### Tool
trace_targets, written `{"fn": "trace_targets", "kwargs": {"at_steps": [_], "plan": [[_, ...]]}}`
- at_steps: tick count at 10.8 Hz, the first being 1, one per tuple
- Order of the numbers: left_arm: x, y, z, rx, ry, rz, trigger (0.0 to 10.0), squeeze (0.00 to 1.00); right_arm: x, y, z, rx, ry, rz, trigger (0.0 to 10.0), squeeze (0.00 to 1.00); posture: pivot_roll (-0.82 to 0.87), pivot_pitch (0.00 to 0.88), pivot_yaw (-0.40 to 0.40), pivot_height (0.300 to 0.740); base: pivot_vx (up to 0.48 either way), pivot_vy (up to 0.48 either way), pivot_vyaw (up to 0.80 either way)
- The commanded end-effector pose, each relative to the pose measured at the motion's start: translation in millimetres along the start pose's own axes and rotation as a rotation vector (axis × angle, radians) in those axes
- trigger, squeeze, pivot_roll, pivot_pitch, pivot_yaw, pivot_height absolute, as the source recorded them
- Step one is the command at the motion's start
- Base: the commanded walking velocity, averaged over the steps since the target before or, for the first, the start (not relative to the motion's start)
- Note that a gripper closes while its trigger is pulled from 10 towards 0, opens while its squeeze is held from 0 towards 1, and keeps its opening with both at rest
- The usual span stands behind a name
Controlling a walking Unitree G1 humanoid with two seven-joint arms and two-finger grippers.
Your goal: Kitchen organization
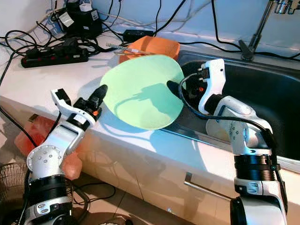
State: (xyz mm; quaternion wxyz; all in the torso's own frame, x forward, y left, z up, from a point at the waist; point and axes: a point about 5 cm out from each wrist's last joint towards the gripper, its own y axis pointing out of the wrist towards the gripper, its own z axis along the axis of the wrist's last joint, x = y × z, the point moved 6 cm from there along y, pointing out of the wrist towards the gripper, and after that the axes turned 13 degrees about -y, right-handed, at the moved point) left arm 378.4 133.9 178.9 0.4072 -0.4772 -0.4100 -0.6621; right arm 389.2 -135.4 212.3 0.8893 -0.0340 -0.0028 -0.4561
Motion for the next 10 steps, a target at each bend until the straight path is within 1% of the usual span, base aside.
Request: {"fn": "trace_targets", "kwargs": {"at_steps": [1,2,3,5,6,7,8,9,10], "plan": [[20.2,1.2,5.4,0.012,0.006,-0.091,0.0,0.0,-2.4,0.1,8.9,0.022,0.008,0.014,10.0,0.0,0.11,0.044,0.079,0.74,0.0,0.0,0.0],[23.6,2.2,7.3,0.017,0.012,-0.108,0.0,0.0,-8.5,-1.0,9.4,0.026,0.053,0.049,10.0,0.0,0.11,0.044,0.081,0.74,0.0,0.0,0.0],[27.8,4.0,7.8,0.015,0.02,-0.124,0.0,0.0,-18.6,-2.7,7.7,0.018,0.1,0.102,10.0,0.0,0.11,0.044,0.081,0.74,0.0,0.0,0.0],[37.3,4.8,4.1,-0.01,0.038,-0.164,0.0,0.0,-23.9,-3.6,4.8,0.001,0.128,0.125,10.0,0.0,0.1,0.047,0.079,0.74,0.0,0.0,0.0],[42.2,7.4,5.2,-0.014,0.043,-0.186,0.0,0.0,-29.1,-5.1,3.1,-0.01,0.165,0.153,10.0,0.0,0.1,0.047,0.079,0.74,0.0,0.0,0.0],[43.5,8.5,4.3,-0.018,0.043,-0.192,0.0,0.0,-32.4,-5.4,2.3,-0.014,0.173,0.168,8.9,0.0,0.1,0.047,0.079,0.74,0.0,0.0,0.0],[44.0,9.0,3.8,-0.022,0.046,-0.196,0.0,0.0,-34.4,-5.1,2.4,-0.012,0.181,0.173,1.7,0.0,0.1,0.047,0.081,0.74,0.0,0.0,0.0],[44.0,9.2,3.9,-0.023,0.048,-0.198,0.0,0.0,-36.3,-5.1,4.4,-0.001,0.195,0.18,0.0,0.0,0.1,0.046,0.081,0.74,0.0,0.0,0.0],[42.1,9.1,5.3,-0.022,0.053,-0.193,0.0,0.0,-35.9,-5.2,6.0,0.005,0.21,0.177,0.0,0.0,0.1,0.046,0.082,0.74,0.0,0.0,0.0]]}}
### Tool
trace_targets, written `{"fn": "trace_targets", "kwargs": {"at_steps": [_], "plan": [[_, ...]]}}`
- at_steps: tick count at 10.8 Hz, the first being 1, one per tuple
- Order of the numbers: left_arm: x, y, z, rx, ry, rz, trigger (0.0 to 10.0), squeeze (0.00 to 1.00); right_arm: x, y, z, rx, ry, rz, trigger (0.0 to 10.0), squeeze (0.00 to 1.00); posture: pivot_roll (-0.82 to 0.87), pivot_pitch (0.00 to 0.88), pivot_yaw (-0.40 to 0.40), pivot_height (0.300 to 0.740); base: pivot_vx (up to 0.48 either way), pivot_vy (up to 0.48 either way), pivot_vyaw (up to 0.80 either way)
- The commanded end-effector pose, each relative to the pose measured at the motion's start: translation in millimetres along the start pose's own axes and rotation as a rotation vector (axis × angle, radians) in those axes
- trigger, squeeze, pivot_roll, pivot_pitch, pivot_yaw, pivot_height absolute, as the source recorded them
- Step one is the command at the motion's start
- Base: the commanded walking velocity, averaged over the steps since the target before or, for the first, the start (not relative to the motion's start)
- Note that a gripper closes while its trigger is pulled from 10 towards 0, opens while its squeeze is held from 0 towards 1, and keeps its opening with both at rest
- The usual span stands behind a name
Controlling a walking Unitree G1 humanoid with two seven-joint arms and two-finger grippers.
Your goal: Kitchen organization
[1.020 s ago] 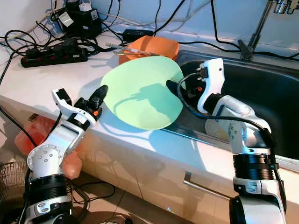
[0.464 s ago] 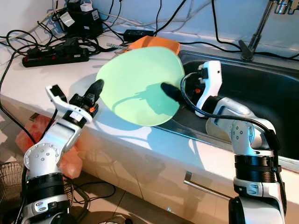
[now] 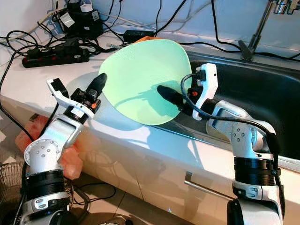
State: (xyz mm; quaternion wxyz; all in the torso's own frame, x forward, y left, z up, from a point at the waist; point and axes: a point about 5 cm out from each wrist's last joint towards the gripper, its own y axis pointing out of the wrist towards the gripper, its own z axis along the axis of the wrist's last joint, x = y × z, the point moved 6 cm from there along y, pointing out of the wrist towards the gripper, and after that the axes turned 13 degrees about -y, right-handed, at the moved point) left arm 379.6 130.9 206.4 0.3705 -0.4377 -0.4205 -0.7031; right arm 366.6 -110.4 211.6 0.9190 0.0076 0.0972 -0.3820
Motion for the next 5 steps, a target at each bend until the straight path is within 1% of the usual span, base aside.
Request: {"fn": "trace_targets", "kwargs": {"at_steps": [1,4,5], "plan": [[13.1,4.1,3.0,0.001,0.005,-0.065,0.0,0.0,-2.7,-1.5,6.0,0.02,0.006,0.007,0.0,0.0,0.1,0.044,0.081,0.74,0.0,0.0,0.0],[8.6,2.1,4.1,0.001,0.016,-0.053,0.0,0.0,-0.1,-1.0,10.5,0.037,0.047,-0.008,0.0,0.0,0.1,0.045,0.079,0.74,0.0,0.0,0.0],[5.5,1.0,4.5,0.003,0.022,-0.043,0.0,0.0,1.5,-1.3,11.8,0.045,0.074,-0.012,0.0,0.0,0.1,0.047,0.077,0.74,0.0,0.0,0.0]]}}
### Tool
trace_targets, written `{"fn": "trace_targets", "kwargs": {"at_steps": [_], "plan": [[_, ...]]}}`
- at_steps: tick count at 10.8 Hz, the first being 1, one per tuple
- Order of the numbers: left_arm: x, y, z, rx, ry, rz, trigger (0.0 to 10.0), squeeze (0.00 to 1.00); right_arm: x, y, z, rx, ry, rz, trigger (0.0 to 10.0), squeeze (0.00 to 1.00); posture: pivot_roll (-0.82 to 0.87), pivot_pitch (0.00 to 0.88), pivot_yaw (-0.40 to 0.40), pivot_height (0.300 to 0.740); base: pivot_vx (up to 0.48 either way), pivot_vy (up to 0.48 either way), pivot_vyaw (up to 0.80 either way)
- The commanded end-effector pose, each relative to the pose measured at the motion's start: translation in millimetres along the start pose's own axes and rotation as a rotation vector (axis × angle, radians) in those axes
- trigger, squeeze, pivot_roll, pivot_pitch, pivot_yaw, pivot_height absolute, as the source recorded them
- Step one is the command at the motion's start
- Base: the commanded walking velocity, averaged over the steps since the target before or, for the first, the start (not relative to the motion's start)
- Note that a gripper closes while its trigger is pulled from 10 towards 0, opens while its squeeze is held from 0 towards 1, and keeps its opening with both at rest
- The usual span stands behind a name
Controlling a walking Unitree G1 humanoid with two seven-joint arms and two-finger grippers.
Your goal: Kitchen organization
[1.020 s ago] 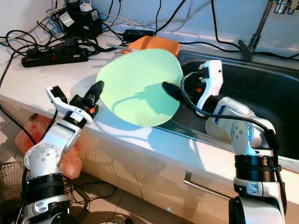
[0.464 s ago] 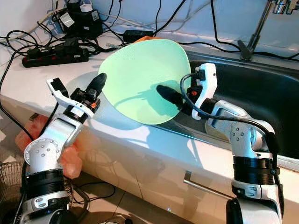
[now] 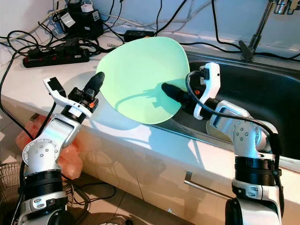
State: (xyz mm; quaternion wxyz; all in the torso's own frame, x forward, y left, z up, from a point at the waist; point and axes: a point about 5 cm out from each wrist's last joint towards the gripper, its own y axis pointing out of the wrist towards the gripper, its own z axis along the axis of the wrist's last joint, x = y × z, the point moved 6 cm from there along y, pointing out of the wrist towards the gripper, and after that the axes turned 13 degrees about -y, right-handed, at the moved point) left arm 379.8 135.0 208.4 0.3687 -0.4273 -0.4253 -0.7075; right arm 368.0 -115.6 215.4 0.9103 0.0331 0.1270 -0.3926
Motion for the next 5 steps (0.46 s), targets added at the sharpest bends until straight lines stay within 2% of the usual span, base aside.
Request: {"fn": "trace_targets", "kwargs": {"at_steps": [1,5], "plan": [[2.6,1.0,-0.1,-0.008,0.009,-0.021,0.0,0.0,-4.7,1.5,8.4,0.029,0.037,0.028,0.0,0.0,0.1,0.048,0.077,0.74,0.0,0.0,0.0],[2.1,0.0,-3.2,-0.027,0.014,-0.028,0.0,0.0,-10.0,-1.2,11.2,0.041,0.09,0.07,0.0,0.0,0.1,0.048,0.074,0.74,0.0,0.0,0.0]]}}
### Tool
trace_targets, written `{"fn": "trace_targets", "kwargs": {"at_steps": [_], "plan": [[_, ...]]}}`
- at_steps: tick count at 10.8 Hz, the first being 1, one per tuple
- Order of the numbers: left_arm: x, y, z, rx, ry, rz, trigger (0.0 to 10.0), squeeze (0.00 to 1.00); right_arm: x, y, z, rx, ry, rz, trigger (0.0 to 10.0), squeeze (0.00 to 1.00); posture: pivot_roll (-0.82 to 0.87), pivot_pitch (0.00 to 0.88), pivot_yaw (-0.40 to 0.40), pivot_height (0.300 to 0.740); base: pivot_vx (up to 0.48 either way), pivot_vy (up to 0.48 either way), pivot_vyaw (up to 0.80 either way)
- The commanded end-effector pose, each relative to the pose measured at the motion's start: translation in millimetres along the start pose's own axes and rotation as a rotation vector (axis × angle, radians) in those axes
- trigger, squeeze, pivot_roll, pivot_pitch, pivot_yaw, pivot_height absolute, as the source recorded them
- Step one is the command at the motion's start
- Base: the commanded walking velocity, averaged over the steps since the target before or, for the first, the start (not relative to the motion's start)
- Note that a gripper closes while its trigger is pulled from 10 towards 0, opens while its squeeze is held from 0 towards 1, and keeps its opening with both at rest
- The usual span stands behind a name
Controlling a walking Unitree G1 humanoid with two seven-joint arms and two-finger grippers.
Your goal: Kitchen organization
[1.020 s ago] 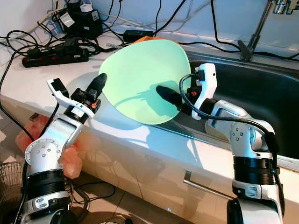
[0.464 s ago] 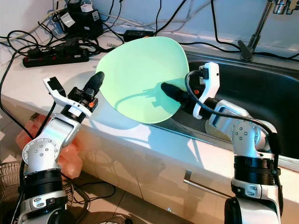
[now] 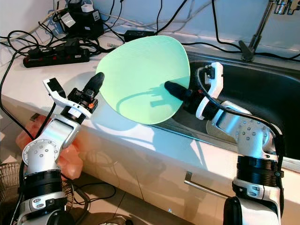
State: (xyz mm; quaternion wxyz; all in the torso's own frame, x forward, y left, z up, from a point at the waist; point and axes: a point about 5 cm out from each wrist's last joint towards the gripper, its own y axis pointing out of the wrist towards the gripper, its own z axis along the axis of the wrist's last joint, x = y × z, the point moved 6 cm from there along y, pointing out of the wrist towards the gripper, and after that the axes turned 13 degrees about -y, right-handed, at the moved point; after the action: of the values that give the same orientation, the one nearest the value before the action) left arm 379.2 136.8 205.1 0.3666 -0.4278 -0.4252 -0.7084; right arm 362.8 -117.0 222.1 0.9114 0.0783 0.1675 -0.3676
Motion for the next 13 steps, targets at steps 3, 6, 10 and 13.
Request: {"fn": "trace_targets", "kwargs": {"at_steps": [3,6,10,13], "plan": [[14.8,2.2,-21.2,-0.099,0.044,-0.059,0.0,0.0,-7.5,4.5,1.0,-0.019,-0.005,0.019,0.0,0.0,0.1,0.054,0.075,0.74,0.0,0.0,0.0],[16.7,3.0,-42.0,-0.161,0.118,-0.042,10.0,1.0,-5.7,5.2,-1.8,-0.028,-0.001,0.01,0.0,0.0,0.1,0.054,0.075,0.74,0.0,0.0,0.0],[34.0,3.9,-55.8,-0.225,0.189,-0.098,10.0,1.0,1.2,5.8,-2.1,-0.018,0.006,-0.024,0.0,0.0,0.1,0.05,0.075,0.74,0.0,0.0,0.0],[46.5,2.6,-68.4,-0.291,0.232,-0.15,10.0,1.0,23.0,0.5,20.7,0.094,0.008,-0.122,0.0,0.0,0.11,0.048,0.078,0.74,0.0,0.0,0.0]]}}
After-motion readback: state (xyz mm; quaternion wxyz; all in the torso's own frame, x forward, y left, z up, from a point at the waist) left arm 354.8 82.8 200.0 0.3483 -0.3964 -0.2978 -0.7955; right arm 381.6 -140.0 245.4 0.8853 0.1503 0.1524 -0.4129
